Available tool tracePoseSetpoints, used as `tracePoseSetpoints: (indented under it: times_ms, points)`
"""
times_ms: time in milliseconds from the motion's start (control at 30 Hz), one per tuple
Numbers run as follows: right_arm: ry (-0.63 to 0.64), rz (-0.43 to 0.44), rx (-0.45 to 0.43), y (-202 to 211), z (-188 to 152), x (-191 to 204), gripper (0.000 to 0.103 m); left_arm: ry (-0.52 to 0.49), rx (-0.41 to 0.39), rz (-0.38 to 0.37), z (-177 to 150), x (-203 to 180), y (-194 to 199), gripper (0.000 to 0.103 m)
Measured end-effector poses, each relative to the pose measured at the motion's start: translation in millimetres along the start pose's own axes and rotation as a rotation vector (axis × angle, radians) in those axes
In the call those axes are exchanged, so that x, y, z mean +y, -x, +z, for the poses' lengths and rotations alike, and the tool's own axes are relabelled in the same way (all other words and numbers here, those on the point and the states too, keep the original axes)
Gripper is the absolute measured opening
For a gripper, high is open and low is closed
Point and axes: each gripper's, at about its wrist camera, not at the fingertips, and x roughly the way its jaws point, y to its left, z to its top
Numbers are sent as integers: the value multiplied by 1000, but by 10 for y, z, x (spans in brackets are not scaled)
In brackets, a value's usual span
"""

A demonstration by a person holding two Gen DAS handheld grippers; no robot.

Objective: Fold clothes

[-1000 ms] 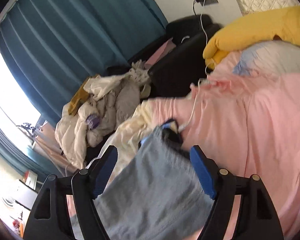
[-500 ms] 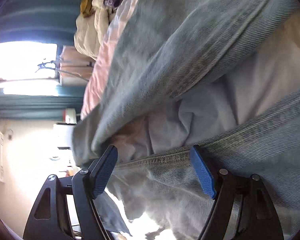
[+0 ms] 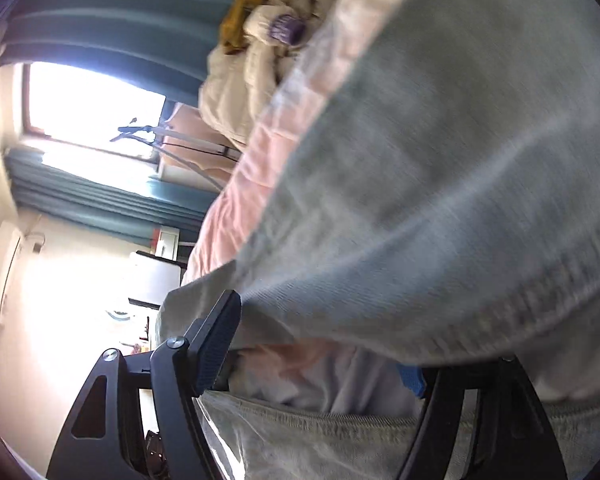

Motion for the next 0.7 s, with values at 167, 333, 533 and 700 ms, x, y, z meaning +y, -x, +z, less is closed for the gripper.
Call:
tracePoseSetpoints:
  times_ms: [167, 333, 533, 700]
  points:
    - [32, -64, 10, -112, -6, 16, 45, 10, -27, -41, 35, -27, 47, 69]
    - [63, -78, 27, 104, -60, 155, 36, 10, -26, -54, 36, -18, 71, 69]
    - [93, -80, 27, 396, -181, 221, 15, 30, -44, -86, 36, -2, 218, 69]
    - [153, -82, 3, 664, -197, 365, 11, 24, -60, -100, 19, 0, 364, 69]
